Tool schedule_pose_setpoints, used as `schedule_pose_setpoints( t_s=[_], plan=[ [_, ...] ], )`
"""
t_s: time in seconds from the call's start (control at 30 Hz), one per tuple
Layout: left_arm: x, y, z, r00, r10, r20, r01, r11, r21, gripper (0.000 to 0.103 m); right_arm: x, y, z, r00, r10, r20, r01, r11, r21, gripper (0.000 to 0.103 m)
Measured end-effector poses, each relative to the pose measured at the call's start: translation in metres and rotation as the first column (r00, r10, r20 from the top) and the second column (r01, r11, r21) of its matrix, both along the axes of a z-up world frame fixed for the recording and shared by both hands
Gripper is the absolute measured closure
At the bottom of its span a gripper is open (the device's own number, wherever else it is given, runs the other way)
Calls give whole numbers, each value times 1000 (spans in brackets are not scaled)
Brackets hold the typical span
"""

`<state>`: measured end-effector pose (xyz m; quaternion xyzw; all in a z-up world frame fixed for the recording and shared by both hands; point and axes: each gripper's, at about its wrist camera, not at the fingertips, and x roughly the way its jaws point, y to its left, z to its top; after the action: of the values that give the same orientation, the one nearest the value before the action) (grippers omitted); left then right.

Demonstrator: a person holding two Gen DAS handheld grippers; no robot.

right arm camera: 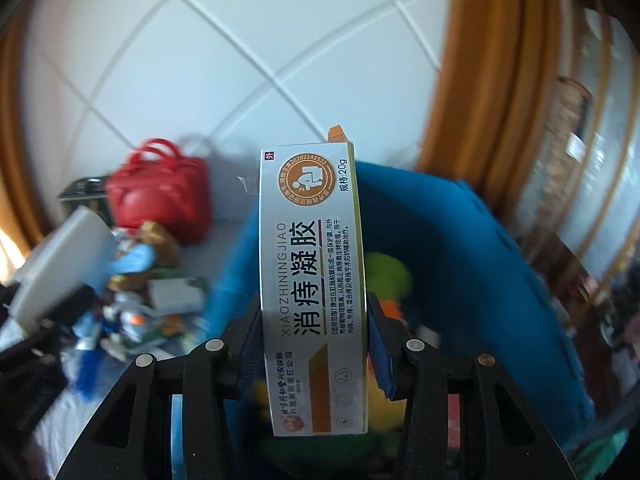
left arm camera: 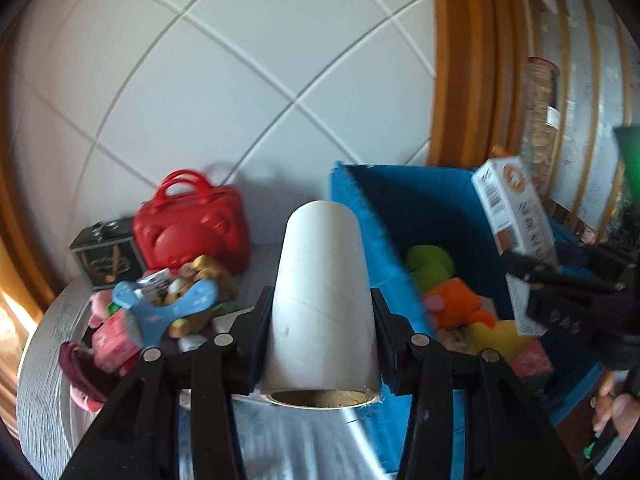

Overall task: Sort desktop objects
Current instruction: 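Carry the roll and box over the blue bin and release both, then move both tools back over the table pile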

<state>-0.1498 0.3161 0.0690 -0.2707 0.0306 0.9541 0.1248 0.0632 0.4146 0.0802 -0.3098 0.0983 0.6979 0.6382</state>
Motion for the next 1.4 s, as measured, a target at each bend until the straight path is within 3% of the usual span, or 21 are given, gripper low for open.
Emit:
schedule_pose_setpoints(
  t_s=[0.17, 0.37, 0.67, 0.7, 0.73, 0.77, 0.8, 0.83, 0.97, 1.1, 1.4],
  plan=[
    [5, 61, 7, 998, -68, 1, 68, 998, -18, 59, 56, 14, -12, 998, -62, 10, 62, 997, -42, 58],
    [11, 115, -6, 992, -122, 42, 124, 991, -53, 59, 106, 11, -13, 994, -107, 27, 109, 992, -58, 58],
    [13, 145, -27, 984, -144, 102, 154, 983, -96, 59, 134, 18, -34, 995, -94, 33, 97, 986, -134, 57],
    [14, 145, -27, 985, -141, 102, 151, 984, -95, 53, 133, 16, -34, 995, -94, 34, 98, 987, -130, 54],
    [15, 144, -27, 987, -131, 94, 140, 985, -98, 47, 133, 15, -34, 994, -99, 37, 102, 987, -121, 40],
    [17, 141, -26, 990, -118, 79, 125, 987, -99, 31, 133, 14, -33, 994, -102, 40, 106, 988, -113, 20],
    [19, 138, -24, 992, -111, 60, 117, 988, -96, 18, 132, 11, -32, 994, -102, 47, 106, 990, -96, 13],
    [22, 136, -22, 993, -108, 42, 112, 990, -92, 16, 132, 10, -31, 994, -101, 51, 105, 990, -90, 8],
    [28, 123, -15, 995, -95, 18, 96, 993, -74, 15, 129, 9, -29, 992, -115, 46, 118, 990, -73, 0],
    [35, 101, -8, 997, -75, 4, 75, 997, -36, 14, 121, 5, -25, 995, -95, 23, 96, 994, -58, 0],
    [53, 19, -8, 994, 83, -72, -82, 997, 11, 14, 60, -33, -5, 993, 93, -76, -89, 995, 48, 0]
  ],
)
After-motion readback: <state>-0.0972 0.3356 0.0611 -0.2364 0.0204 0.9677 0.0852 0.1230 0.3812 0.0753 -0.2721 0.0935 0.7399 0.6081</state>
